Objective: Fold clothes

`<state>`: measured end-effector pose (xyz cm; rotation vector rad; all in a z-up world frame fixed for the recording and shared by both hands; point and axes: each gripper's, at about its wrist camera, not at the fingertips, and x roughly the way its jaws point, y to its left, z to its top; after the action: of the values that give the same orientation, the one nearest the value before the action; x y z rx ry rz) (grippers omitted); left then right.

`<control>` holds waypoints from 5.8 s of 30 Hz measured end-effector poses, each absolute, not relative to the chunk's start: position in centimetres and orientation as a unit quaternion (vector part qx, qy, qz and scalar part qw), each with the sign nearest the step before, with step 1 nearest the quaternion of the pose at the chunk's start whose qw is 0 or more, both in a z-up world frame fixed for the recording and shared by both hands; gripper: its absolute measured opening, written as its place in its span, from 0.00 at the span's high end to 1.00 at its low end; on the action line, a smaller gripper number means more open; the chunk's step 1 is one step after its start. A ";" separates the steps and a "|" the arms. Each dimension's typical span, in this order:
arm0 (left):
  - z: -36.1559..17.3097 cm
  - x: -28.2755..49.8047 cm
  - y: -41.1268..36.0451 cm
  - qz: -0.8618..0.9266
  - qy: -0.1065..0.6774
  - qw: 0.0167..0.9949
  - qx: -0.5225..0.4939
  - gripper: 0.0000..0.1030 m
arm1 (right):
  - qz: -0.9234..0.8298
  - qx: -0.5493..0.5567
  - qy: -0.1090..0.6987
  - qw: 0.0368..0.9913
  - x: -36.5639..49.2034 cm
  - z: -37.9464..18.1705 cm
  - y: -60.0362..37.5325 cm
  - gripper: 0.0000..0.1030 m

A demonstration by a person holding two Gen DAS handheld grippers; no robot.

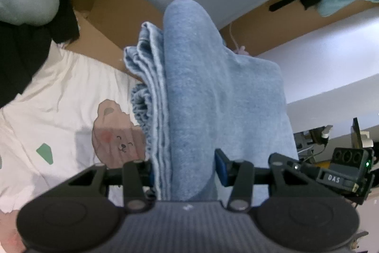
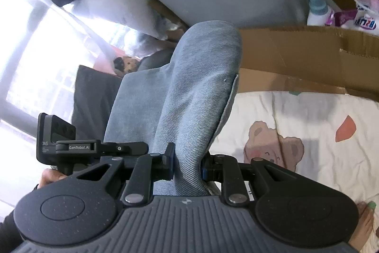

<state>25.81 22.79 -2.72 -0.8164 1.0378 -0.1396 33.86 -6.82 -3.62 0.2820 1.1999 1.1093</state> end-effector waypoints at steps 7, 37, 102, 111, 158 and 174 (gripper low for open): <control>2.2 23.5 22.6 -0.071 0.466 0.798 -0.375 0.53 | 0.493 0.127 0.516 0.689 31.4 2.3 -8.9 0.80; 10.9 22.2 6.9 -0.190 0.433 0.818 -0.327 0.53 | 0.418 0.182 0.437 0.775 23.4 14.8 -28.7 0.79; -22.5 41.9 -20.8 -0.321 0.478 0.760 -0.301 0.54 | 0.213 0.086 0.457 0.859 43.0 -16.1 -48.5 0.79; -24.7 42.8 -20.8 -0.300 0.493 0.755 -0.311 0.55 | 0.201 0.080 0.463 0.860 44.5 -19.1 -48.4 0.79; -18.7 45.4 -23.9 -0.279 0.539 0.787 -0.109 0.74 | 0.145 0.082 0.449 0.878 45.5 -24.5 -48.0 0.64; -22.9 45.1 -23.4 -0.230 0.567 0.790 -0.040 0.93 | 0.127 0.005 0.365 0.922 43.9 -21.1 -47.1 0.56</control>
<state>45.07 -23.45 -22.86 -0.0851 1.2203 -0.4942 43.91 -47.12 -21.13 0.0096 0.7503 0.2605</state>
